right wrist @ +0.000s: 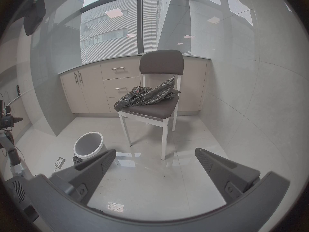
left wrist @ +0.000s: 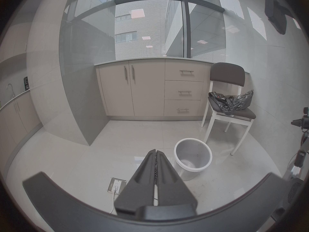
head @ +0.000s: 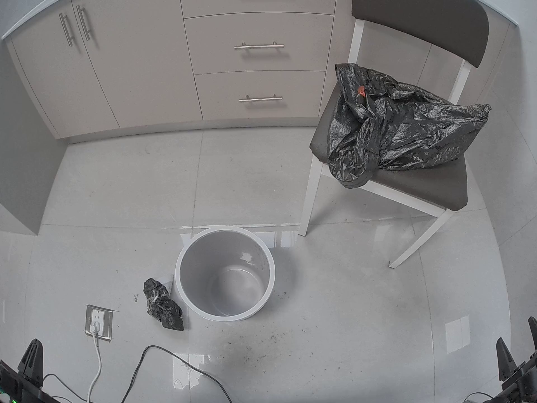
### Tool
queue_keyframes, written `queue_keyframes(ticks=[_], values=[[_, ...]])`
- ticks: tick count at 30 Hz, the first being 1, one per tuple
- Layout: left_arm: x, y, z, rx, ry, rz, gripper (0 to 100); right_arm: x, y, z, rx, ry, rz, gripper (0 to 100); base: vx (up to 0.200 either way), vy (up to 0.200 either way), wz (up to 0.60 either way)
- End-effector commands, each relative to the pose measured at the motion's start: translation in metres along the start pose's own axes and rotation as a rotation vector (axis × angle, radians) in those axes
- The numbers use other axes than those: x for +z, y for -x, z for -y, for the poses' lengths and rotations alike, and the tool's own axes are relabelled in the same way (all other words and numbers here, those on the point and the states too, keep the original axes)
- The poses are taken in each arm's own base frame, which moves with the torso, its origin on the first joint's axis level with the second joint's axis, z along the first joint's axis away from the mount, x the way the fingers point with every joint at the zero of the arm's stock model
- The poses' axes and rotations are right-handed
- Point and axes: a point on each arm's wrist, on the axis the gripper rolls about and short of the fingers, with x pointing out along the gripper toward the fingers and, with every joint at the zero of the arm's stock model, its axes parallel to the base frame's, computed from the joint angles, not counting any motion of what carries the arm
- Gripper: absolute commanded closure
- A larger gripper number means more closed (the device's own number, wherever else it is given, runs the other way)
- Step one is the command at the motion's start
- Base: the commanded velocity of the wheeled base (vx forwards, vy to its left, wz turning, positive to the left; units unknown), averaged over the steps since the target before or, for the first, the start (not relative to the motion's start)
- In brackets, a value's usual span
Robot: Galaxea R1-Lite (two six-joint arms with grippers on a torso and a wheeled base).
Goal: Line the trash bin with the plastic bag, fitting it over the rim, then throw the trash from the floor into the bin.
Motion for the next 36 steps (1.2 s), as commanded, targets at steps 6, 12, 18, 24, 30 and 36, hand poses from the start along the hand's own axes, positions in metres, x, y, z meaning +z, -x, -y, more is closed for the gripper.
queue_keyframes(ticks=[6,12,18,24,30,36], values=[[-0.005,0.0,0.0,-0.024,-0.006,-0.008,100,-0.004,0.0,0.0,0.005,0.029,0.002,0,0.0,0.0,0.0],[-0.005,0.0,0.0,-0.01,0.002,0.003,100,-0.004,0.0,0.0,0.004,0.027,0.006,0,0.0,0.0,0.0],[0.096,0.025,-0.001,-0.006,0.168,0.163,100,-0.004,0.0,0.0,0.004,0.029,0.006,0,0.0,0.0,0.0],[0.106,0.041,-0.001,0.007,0.163,0.081,100,-0.004,0.0,0.0,0.003,0.031,0.006,0,0.0,0.0,0.0],[0.088,0.042,-0.001,0.015,0.161,0.026,100,-0.004,0.0,0.0,0.004,0.031,0.006,0,0.0,0.0,0.0],[0.093,0.041,-0.001,0.008,0.161,0.024,100,-0.004,0.0,0.0,0.0,0.032,0.006,0,0.0,0.0,0.0]])
